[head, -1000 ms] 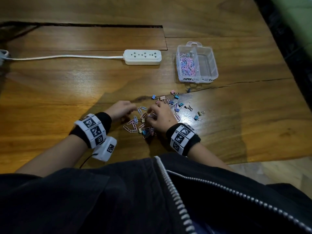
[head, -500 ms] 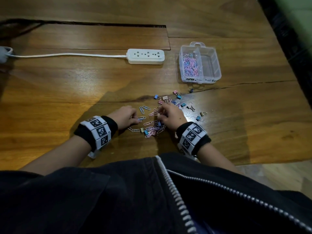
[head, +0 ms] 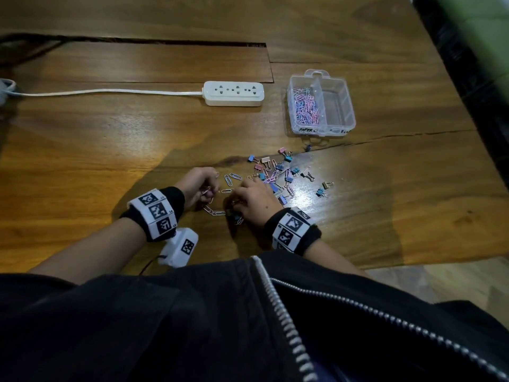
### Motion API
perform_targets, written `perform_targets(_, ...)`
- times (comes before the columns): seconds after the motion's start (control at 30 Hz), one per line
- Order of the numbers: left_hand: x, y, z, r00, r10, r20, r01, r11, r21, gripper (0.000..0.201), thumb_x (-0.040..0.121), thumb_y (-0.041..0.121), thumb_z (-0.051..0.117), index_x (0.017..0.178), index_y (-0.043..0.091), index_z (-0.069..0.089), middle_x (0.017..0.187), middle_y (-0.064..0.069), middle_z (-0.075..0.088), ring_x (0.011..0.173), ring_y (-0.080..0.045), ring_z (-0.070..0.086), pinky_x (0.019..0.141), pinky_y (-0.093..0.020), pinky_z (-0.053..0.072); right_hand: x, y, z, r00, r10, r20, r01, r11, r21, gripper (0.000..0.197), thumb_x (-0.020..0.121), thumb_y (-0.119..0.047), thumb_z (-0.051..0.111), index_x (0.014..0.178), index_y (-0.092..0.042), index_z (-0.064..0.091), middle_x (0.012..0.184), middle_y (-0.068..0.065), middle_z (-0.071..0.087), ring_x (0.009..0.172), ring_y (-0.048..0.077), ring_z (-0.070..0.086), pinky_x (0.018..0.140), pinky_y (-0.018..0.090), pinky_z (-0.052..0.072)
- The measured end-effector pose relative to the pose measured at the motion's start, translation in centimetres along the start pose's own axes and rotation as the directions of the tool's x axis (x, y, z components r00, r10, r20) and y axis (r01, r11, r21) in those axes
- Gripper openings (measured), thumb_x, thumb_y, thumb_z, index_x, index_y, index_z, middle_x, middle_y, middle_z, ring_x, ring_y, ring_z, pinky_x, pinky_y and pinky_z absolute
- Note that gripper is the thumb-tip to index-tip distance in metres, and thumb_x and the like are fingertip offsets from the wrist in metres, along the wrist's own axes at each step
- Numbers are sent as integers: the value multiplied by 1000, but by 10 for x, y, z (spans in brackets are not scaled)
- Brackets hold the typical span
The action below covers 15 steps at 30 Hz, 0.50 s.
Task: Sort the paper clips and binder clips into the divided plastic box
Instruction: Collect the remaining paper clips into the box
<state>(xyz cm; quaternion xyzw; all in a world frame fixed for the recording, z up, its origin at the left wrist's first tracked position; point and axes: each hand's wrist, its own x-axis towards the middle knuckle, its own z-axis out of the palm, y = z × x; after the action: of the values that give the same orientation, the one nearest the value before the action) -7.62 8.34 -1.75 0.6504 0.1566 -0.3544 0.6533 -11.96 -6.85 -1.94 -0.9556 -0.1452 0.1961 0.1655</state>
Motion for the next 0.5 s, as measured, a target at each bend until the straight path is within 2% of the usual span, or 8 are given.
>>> perform_targets(0.07,-4,0,0,999,22,24,-24,995,92,28,74,-13,22,63,11,31,37,0,40,26,-5,27,31,-8,17,1,0,1,1000,3,-2,-3,1000,-8,30,89,-20,53,118,-13,57,122,6,51,116,23,41,100,36,32)
perform_targets(0.13,-6,0,-1,998,25,53,-32,990,140,30,75,-15,20,63,10,32,47,-7,34,27,-5,27,32,-10,16,1,1,0,1000,21,-11,-21,1000,6,24,89,-16,53,112,-11,59,117,7,54,113,24,44,99,35,33)
perform_targets(0.2,-6,-2,-3,997,40,65,-56,960,274,30,83,-10,27,65,11,37,59,-6,35,36,-10,35,36,-14,23,3,3,0,999,39,-7,-39,999,-3,20,89,-15,53,108,-10,57,114,7,55,111,23,45,99,35,34)
perform_targets(0.23,-8,-3,-4,995,62,73,-87,907,413,27,89,-2,35,67,13,41,63,-6,38,47,-14,40,42,-18,28,3,3,0,999,40,-4,-41,999,-15,20,89,-15,53,108,-11,56,114,7,56,111,23,46,100,36,34)
perform_targets(0.3,-15,-2,-4,991,88,98,-132,683,719,16,87,21,57,77,18,46,71,2,46,64,-14,44,54,-22,34,4,4,2,1000,28,-13,-29,999,-37,21,89,-14,53,109,-12,53,114,6,56,111,22,47,100,35,33)
perform_targets(0.37,-20,-4,-4,991,82,108,-133,436,890,36,75,32,72,97,19,47,85,5,51,80,-13,50,66,-25,43,5,6,2,999,26,-25,-28,997,-65,24,88,-13,53,112,-12,51,116,6,56,112,22,47,99,35,33)
perform_targets(0.43,-20,-8,-5,986,130,103,-140,322,936,52,72,34,74,111,16,46,106,-1,56,101,-19,54,83,-31,46,6,8,1,999,43,-27,-45,996,-83,26,88,-12,52,114,-12,50,118,7,54,112,24,46,99,35,33)
perform_targets(0.5,-20,-10,-6,976,182,120,-169,281,945,47,76,33,71,113,14,49,118,-4,58,107,-22,54,87,-32,45,6,10,0,998,59,-32,-62,994,-93,25,88,-11,52,113,-12,51,116,8,55,111,25,46,97,35,34)
